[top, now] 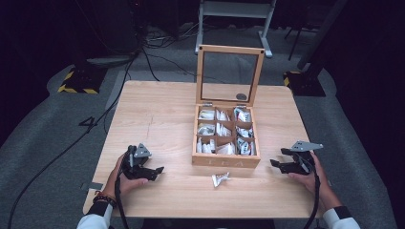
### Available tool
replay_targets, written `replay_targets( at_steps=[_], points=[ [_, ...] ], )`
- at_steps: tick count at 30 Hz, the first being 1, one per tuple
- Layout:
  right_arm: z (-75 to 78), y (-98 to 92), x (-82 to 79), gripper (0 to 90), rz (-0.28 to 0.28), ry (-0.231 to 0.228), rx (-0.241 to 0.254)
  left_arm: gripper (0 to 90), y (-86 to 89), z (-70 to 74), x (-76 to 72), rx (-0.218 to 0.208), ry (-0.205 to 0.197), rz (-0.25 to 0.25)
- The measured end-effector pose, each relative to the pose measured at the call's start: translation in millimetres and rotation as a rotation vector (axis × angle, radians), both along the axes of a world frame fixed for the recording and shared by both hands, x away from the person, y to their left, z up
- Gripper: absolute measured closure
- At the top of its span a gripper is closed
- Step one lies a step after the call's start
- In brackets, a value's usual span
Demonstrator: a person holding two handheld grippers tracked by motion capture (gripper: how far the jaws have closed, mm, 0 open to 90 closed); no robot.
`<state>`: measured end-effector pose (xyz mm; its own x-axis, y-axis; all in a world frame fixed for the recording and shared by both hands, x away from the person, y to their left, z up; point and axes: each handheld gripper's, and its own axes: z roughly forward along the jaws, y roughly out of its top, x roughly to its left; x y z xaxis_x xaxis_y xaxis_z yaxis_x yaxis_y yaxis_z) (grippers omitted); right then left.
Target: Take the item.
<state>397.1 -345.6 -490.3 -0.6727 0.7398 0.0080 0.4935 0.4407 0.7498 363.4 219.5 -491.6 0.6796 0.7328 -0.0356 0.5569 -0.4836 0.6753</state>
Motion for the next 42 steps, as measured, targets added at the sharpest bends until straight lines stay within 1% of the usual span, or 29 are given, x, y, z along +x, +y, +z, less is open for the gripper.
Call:
replay_targets(
  at_steps=[1, 2, 3, 5, 6, 7, 9, 11, 12, 13, 15, 16, 17, 18, 21, 22, 23, 25, 28, 30, 33, 35, 37, 40, 42],
  points=[
    [1.2, -0.5, 0.8, 27.0, -0.001, -0.005, 0.003, 18.9, -1.1, 2.6, 3.7, -0.005, 0.0, -0.002],
    [3.5, -1.3, 3.0, 27.0, -0.004, -0.013, -0.004, 18.9, -2.1, 4.1, 5.8, -0.013, -0.003, -0.003],
    [4.8, -2.2, 4.5, 27.1, -0.005, -0.019, -0.003, 18.9, -3.6, 6.4, 8.8, -0.019, -0.012, -0.005],
    [8.8, -4.3, 8.8, 28.0, -0.021, -0.018, 0.017, 19.9, -7.5, 10.8, 15.5, -0.016, -0.033, -0.007],
    [10.6, -5.1, 11.1, 28.8, -0.032, -0.024, 0.019, 19.8, -9.6, 13.1, 19.4, -0.029, -0.027, -0.007],
    [12.5, -5.6, 13.5, 29.3, -0.039, -0.03, 0.018, 19.7, -11.7, 15.2, 23.8, -0.033, -0.04, -0.007],
    [16.0, -5.8, 18.7, 29.7, -0.048, -0.044, 0.006, 20.0, -17.7, 20.7, 33.5, -0.043, -0.048, -0.004],
    [20.4, -6.7, 24.7, 29.7, -0.058, -0.041, 0.028, 20.1, -22.8, 25.2, 41.1, -0.065, -0.05, -0.01],
    [23.0, -6.8, 27.7, 29.7, -0.062, -0.047, 0.034, 20.1, -26.1, 27.7, 45.0, -0.079, -0.055, -0.011],
    [25.8, -6.6, 30.8, 29.7, -0.066, -0.053, 0.028, 20.2, -29.7, 30.1, 49.3, -0.091, -0.049, -0.017],
    [32.2, -4.9, 37.8, 30.0, -0.062, -0.063, 0.026, 20.0, -37.2, 35.4, 57.2, -0.091, -0.07, -0.026],
    [35.5, -4.0, 41.6, 30.2, -0.063, -0.064, 0.031, 20.2, -41.0, 37.8, 61.7, -0.098, -0.067, -0.032],
    [38.6, -2.6, 44.9, 30.5, -0.073, -0.067, 0.036, 19.9, -44.6, 40.5, 65.8, -0.097, -0.079, -0.03],
    [41.6, -0.8, 47.9, 30.6, -0.083, -0.072, 0.04, 20.0, -47.7, 43.5, 70.4, -0.101, -0.081, -0.032],
    [49.2, 4.5, 56.2, 31.0, -0.091, -0.083, 0.062, 20.0, -56.5, 51.5, 85.0, -0.138, -0.079, -0.027],
    [51.3, 6.3, 59.4, 31.2, -0.091, -0.084, 0.067, 20.0, -59.6, 53.6, 90.1, -0.145, -0.086, -0.025],
    [52.9, 8.4, 62.3, 31.7, -0.092, -0.089, 0.075, 19.9, -63.7, 56.3, 96.5, -0.148, -0.083, -0.022],
    [56.0, 12.6, 69.9, 31.6, -0.096, -0.082, 0.089, 19.9, -69.0, 59.4, 105.5, -0.138, -0.091, -0.016],
    [62.7, 20.5, 79.8, 31.5, -0.098, -0.088, 0.104, 19.9, -76.0, 63.5, 119.6, -0.143, -0.09, 0.001],
    [68.8, 26.1, 85.4, 31.5, -0.087, -0.099, 0.098, 20.0, -80.1, 65.7, 127.1, -0.134, -0.104, 0.014],
    [78.0, 34.7, 93.8, 31.6, -0.066, -0.102, 0.107, 20.1, -85.1, 69.1, 137.2, -0.122, -0.126, 0.037],
    [83.3, 41.7, 99.1, 31.6, -0.063, -0.114, 0.092, 20.0, -87.6, 71.8, 144.0, -0.127, -0.126, 0.053],
    [87.9, 48.3, 105.2, 31.6, -0.061, -0.112, 0.091, 21.2, -89.5, 74.7, 151.0, -0.13, -0.121, 0.057],
    [92.8, 60.0, 116.3, 31.6, -0.06, -0.114, 0.094, 22.3, -92.9, 79.4, 162.7, -0.123, -0.11, 0.059],
    [94.3, 67.1, 123.0, 31.6, -0.063, -0.113, 0.088, 22.5, -97.2, 82.3, 170.2, -0.113, -0.108, 0.07]
  ],
)
